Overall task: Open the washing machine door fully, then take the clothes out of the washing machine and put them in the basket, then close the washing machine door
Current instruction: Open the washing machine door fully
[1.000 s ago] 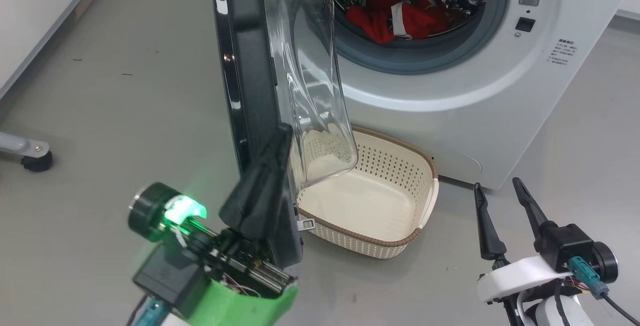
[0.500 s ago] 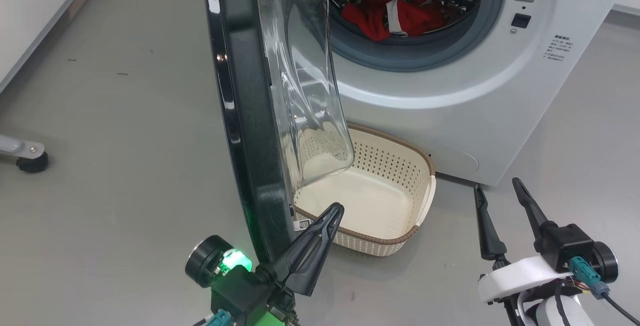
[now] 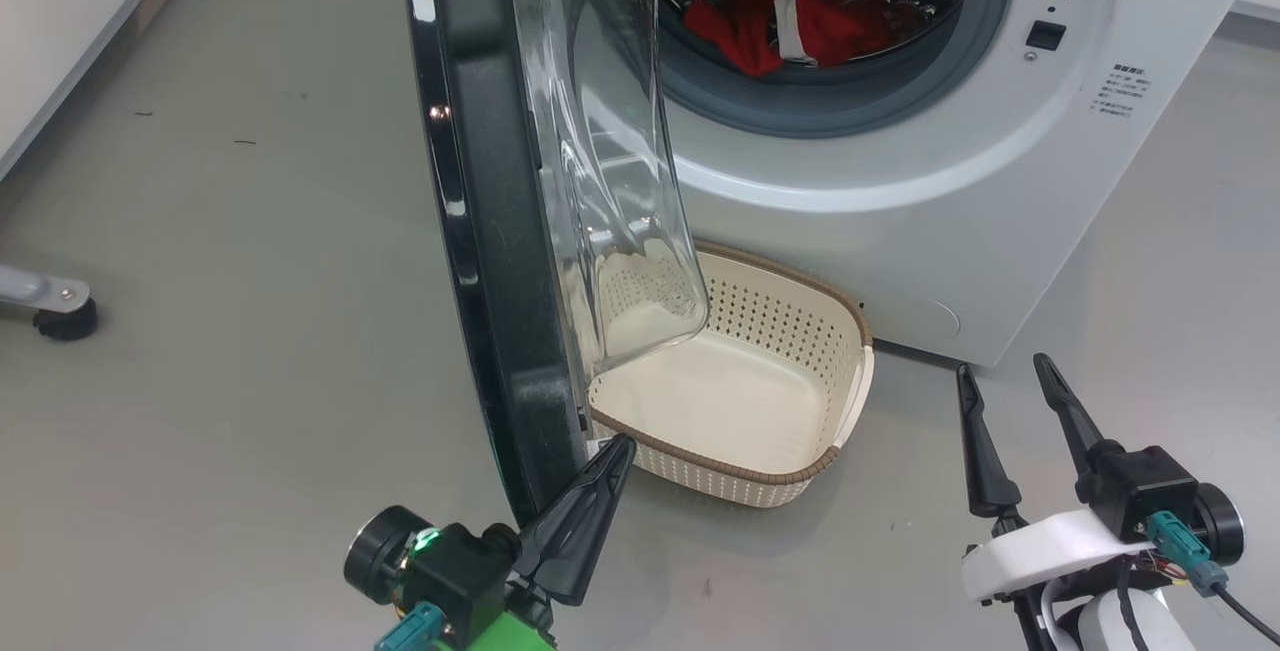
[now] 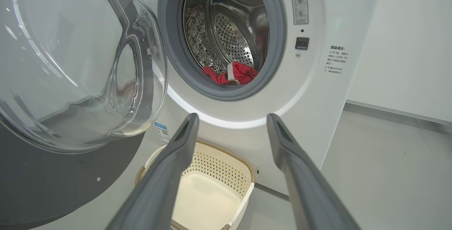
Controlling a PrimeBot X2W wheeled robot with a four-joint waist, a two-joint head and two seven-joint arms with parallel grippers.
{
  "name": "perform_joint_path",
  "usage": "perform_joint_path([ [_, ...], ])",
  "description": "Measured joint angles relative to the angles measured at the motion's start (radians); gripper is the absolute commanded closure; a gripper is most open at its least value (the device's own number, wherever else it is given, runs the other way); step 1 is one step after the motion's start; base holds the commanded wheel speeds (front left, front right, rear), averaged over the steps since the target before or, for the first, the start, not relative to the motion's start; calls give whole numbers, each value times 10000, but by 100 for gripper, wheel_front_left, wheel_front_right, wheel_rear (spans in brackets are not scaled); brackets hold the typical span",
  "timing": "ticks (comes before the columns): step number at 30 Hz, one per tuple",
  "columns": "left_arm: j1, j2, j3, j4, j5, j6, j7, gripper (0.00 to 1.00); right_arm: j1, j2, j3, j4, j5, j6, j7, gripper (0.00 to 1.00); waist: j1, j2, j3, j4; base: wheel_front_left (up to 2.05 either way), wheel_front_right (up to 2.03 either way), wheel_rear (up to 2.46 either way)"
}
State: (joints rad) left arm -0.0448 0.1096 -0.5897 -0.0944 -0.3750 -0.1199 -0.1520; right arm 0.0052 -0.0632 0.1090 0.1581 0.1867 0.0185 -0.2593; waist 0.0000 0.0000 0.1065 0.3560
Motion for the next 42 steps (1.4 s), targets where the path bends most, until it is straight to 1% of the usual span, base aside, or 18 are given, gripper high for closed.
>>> perform_joint_path([
  [4, 42, 8, 107, 284, -213, 0, -6, 100, 0, 10, -42, 0, -35, 65, 0, 0, 0, 0, 19, 4, 0, 0, 0],
  [24, 35, 10, 395, 1078, -347, -2, -257, 100, 0, 61, -244, 42, -121, 157, 0, 0, 0, 0, -4, 96, 0, 0, 0],
  [35, 36, -35, 581, 1417, -360, 4, -439, 100, 44, 96, -416, 35, -127, 159, 0, 0, 0, 0, -77, 368, 0, 0, 0],
  [38, 37, -36, 736, 1478, -368, 98, -447, 100, 45, 107, -453, 17, -136, 159, 0, 0, 0, 0, -71, 453, 0, 0, 0],
  [42, 42, -42, 1060, 1551, -499, 263, -566, 100, 44, 121, -414, 13, -219, 245, 0, 0, 0, 0, -56, 535, 0, 0, 0],
])
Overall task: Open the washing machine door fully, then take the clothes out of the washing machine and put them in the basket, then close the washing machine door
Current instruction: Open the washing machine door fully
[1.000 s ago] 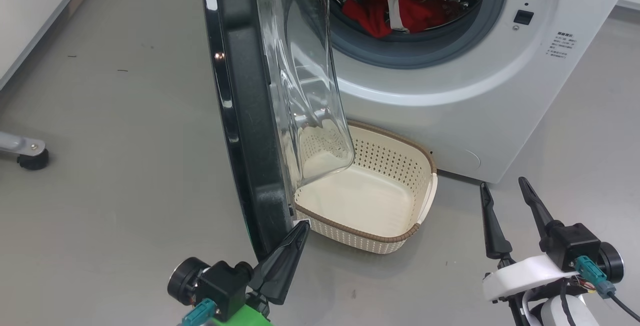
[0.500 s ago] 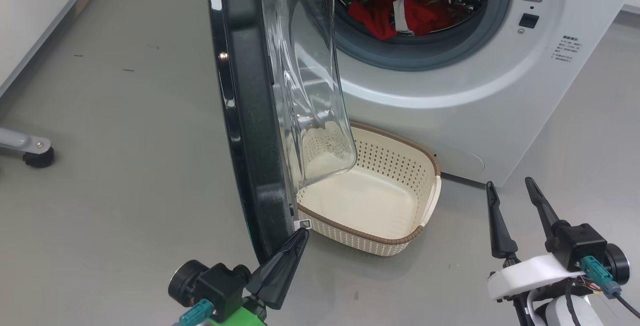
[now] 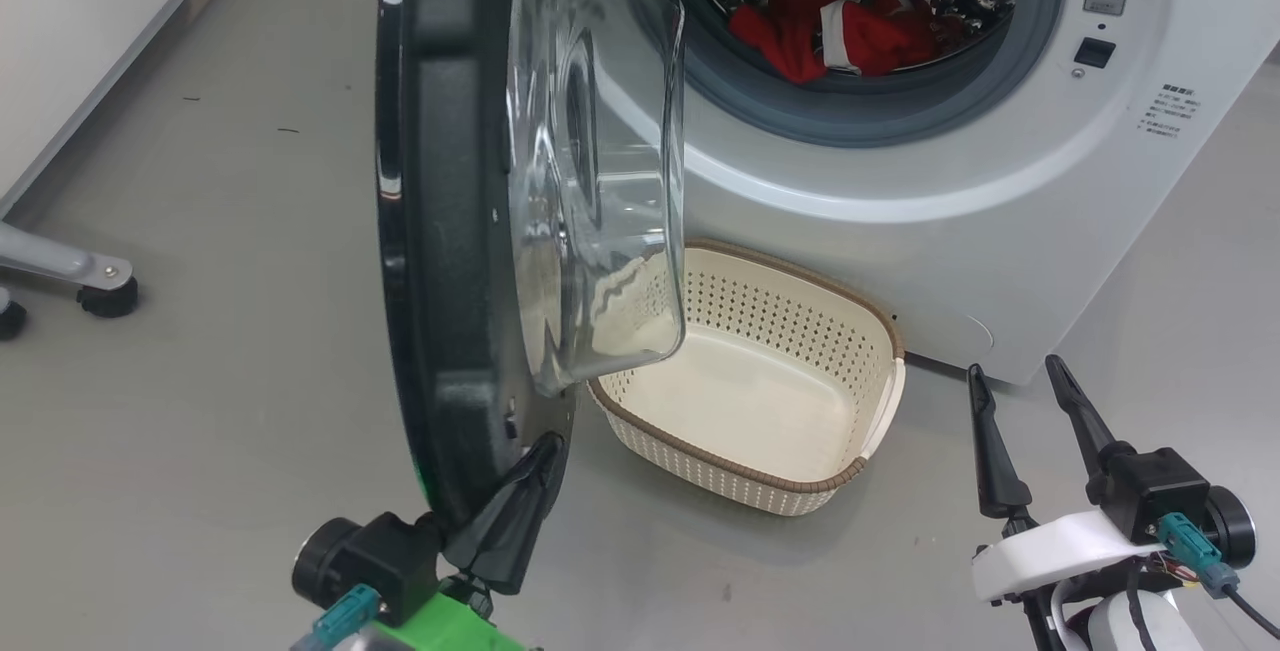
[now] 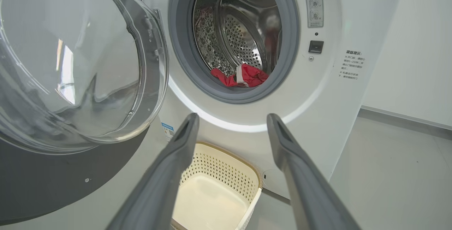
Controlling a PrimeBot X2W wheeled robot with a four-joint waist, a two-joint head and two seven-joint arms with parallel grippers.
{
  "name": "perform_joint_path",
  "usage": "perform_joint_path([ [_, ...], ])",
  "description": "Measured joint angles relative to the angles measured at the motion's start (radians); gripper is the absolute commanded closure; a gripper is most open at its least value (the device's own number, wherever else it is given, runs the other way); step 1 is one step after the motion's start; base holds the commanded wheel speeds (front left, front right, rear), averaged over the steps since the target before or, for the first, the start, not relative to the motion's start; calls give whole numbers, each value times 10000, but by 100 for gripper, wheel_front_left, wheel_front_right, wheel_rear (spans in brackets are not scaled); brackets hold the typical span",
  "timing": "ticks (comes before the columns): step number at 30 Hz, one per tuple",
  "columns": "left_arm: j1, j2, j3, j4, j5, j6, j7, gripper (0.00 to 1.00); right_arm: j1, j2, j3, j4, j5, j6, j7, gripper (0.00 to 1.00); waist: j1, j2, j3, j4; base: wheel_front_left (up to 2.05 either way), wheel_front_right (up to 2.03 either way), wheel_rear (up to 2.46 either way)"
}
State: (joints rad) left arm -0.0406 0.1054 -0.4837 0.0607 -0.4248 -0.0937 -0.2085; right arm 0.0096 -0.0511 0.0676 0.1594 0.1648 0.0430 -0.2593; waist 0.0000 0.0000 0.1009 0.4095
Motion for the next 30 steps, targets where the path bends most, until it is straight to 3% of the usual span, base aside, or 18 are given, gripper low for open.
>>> perform_joint_path([
  [10, 0, 54, 775, 180, -71, 462, -130, 100, 0, 23, 8, -2, -17, 8, 0, 0, 0, 0, 34, 57, 0, 0, 0],
  [19, -3, 230, 1814, 451, -81, 1137, -230, 100, -5, 40, 54, -13, -111, 86, 0, 0, 0, 0, 143, -16, 0, 0, 0],
  [30, -36, 311, 2907, 740, -477, 1540, -320, 100, -36, 40, 35, -84, -268, 119, 0, 0, 0, 0, 412, -251, 0, 0, 0],
])
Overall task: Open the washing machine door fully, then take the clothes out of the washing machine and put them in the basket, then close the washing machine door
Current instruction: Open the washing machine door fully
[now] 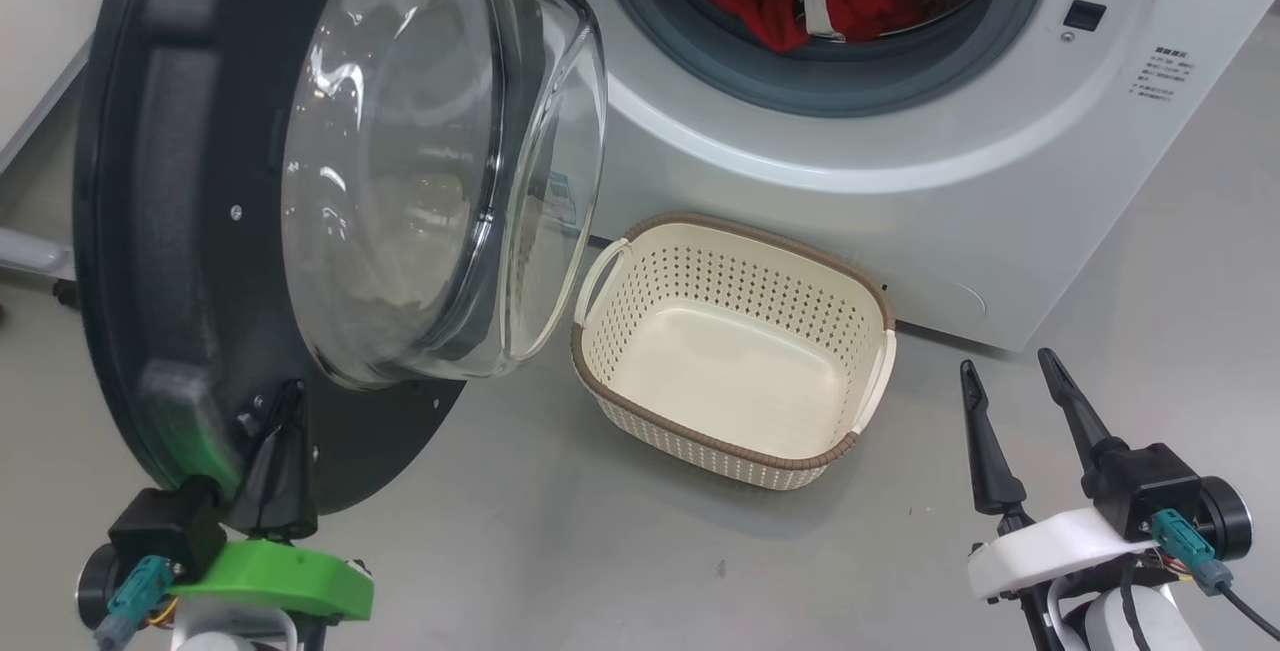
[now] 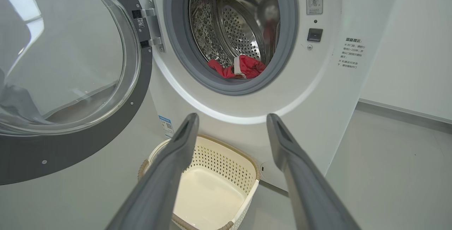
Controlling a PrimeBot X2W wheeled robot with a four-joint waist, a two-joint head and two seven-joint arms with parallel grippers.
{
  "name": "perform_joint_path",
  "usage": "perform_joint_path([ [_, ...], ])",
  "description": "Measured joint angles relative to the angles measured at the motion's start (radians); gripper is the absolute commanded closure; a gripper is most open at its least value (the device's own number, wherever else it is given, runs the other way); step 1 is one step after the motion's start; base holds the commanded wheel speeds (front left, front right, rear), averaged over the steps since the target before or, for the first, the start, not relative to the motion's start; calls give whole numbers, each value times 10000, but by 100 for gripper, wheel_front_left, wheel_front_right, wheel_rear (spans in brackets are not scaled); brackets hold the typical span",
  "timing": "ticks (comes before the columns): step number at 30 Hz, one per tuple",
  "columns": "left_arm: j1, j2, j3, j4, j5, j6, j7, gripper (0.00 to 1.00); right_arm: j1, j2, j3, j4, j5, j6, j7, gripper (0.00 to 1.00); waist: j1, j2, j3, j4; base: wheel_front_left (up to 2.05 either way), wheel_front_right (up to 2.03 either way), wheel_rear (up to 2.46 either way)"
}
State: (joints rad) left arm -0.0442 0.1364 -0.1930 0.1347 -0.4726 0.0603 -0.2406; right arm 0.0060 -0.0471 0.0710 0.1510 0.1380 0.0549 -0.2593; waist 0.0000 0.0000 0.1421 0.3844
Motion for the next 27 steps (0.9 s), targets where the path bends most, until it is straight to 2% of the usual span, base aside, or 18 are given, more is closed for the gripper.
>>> perform_joint_path([
  [24, -1132, 29, 2077, 832, -376, 284, -86, 100, -438, -163, -268, -221, -265, 59, 0, 0, 0, 0, 976, -155, 0, 0, 0],
  [27, -1326, 65, 2393, 851, -374, 313, -86, 100, -466, -174, -268, -221, -276, 144, 0, 0, 0, 0, 1084, -143, 0, 0, 0],
])
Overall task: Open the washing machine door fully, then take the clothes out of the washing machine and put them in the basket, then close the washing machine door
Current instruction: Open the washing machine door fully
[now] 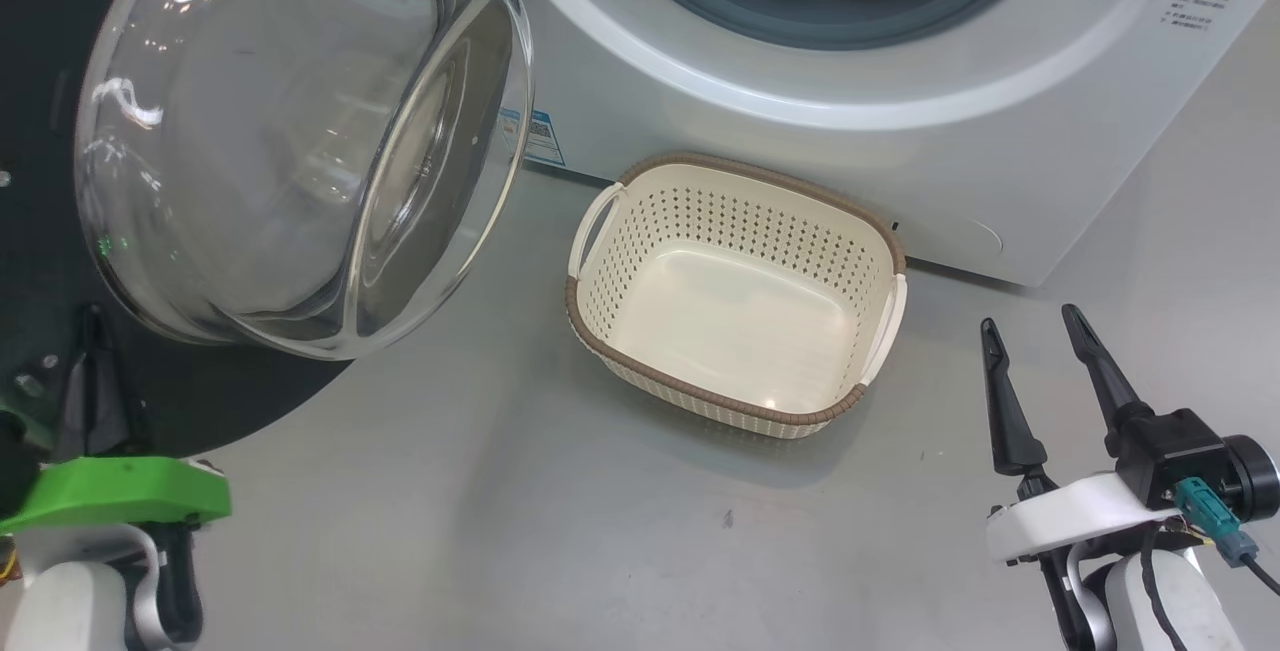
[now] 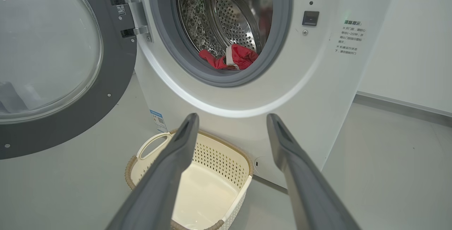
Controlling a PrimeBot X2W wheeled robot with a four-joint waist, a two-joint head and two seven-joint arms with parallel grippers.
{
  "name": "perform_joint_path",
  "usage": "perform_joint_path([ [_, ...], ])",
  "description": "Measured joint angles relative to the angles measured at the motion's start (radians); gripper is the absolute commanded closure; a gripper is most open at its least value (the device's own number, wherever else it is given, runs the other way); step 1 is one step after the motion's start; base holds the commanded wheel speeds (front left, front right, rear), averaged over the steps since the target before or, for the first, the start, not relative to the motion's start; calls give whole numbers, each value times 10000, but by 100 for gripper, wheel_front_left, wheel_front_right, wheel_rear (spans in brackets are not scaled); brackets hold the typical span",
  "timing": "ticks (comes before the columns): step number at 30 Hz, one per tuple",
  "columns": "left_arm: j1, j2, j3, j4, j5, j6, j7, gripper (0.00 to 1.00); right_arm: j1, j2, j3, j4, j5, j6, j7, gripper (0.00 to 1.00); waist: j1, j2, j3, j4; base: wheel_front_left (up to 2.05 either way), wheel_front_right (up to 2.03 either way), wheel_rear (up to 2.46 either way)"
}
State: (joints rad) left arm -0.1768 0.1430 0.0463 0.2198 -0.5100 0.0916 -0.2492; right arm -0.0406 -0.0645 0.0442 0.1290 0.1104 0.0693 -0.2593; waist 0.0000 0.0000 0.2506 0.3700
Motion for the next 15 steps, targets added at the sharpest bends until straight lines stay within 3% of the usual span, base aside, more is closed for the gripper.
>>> perform_joint_path([
  [15, -349, 15, 918, 349, 19, 15, -29, 100, -182, -13, -8, 61, -77, 86, 0, 0, 0, 0, 88, 2, 0, 0, 0],
])
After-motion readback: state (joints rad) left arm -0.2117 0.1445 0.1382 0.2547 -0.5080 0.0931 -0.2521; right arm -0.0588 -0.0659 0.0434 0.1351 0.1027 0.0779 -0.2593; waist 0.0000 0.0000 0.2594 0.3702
